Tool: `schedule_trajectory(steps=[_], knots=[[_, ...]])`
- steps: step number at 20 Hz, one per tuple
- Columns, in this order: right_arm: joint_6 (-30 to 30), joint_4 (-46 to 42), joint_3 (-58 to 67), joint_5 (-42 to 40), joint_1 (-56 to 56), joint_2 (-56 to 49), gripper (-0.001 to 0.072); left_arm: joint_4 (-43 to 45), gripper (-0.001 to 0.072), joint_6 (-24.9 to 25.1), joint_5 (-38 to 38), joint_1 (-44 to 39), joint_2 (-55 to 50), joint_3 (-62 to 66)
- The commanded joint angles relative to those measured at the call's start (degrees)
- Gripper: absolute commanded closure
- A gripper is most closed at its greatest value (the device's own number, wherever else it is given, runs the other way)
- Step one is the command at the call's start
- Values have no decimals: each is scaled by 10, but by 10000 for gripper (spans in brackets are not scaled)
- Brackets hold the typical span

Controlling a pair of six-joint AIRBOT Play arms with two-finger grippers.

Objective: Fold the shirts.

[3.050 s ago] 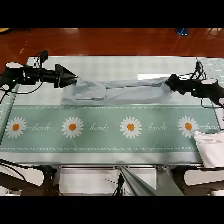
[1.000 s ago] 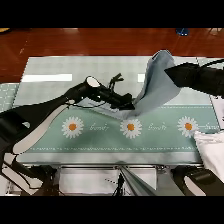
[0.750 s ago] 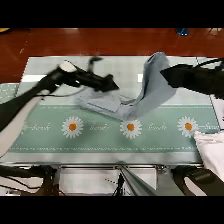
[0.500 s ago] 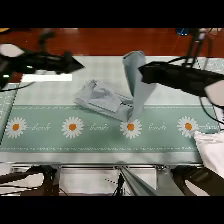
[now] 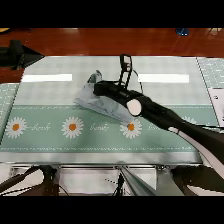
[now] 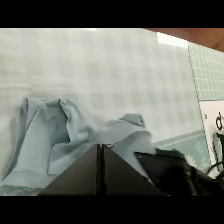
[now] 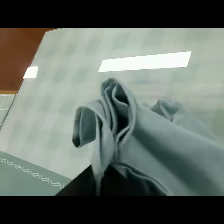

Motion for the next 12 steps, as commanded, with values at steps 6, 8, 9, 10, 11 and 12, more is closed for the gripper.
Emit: schedule_trajectory(steps=[6, 8, 9, 10, 11, 12], knots=[[-2, 44, 0, -146, -10, 13, 181, 8, 683, 6, -6, -52, 5, -1], [-40, 37, 0, -73, -71, 68, 182, 23, 683, 6, -6, -52, 5, -1], [-72, 35, 0, -10, -108, 99, 183, 36, 683, 6, -6, -52, 5, -1], [-104, 19, 0, 70, -149, 133, 184, 51, 683, 6, -6, -52, 5, -1], [-115, -23, 0, 172, -196, 169, 186, 66, 683, 6, -6, -51, 5, -1], [-108, -80, 0, 286, -244, 201, 187, 78, 682, 6, -6, -50, 5, -1]])
